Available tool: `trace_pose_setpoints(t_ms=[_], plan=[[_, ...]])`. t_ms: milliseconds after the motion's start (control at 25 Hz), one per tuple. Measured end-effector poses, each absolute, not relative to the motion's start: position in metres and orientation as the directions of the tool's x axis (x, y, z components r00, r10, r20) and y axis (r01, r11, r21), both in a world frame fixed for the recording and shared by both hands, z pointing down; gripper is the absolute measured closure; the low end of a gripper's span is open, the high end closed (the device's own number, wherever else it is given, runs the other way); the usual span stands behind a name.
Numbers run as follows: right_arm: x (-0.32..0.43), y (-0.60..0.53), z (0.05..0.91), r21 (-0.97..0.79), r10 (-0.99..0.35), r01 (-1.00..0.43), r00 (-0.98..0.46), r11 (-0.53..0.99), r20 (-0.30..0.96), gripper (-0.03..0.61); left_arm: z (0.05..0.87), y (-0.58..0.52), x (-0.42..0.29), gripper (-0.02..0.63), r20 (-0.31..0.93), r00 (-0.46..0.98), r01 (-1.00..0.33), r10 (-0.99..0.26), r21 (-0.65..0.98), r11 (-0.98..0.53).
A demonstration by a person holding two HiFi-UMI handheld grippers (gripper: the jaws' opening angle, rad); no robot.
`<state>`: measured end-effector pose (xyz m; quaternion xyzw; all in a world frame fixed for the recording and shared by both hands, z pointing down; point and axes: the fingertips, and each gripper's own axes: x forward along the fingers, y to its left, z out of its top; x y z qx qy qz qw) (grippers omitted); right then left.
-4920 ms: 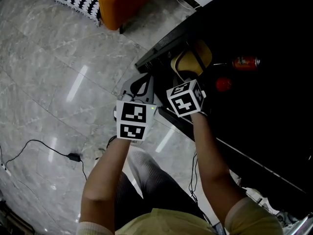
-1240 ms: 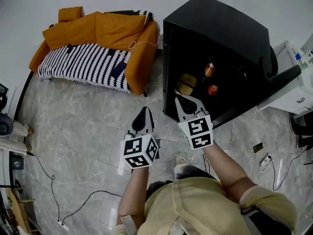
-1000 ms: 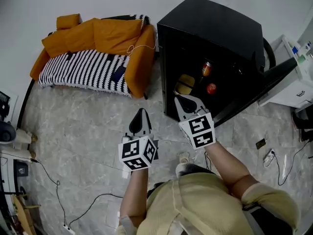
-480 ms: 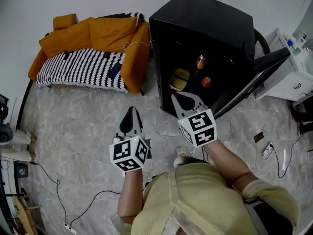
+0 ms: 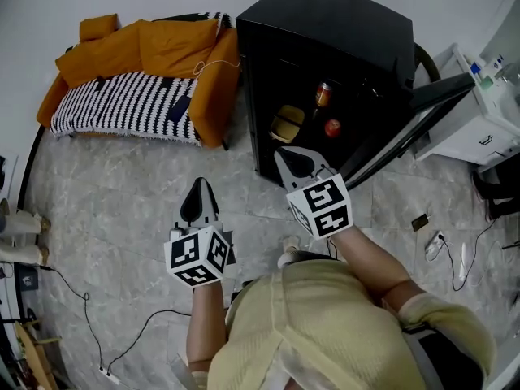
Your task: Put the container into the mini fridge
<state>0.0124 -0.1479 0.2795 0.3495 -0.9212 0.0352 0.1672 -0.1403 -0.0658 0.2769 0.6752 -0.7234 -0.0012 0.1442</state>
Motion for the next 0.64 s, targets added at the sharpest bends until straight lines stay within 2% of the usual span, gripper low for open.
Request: trace_pose_setpoints(t_ms=[640], plan=[[0.009,-0.155,0.303,0.05,-0.595,-0.624,-0.714,0.78,0.368,0.549,0.299,-0.058,-0.15,0.591,0.261,-0.08,-0.971,-0.962,0.196,0.134]])
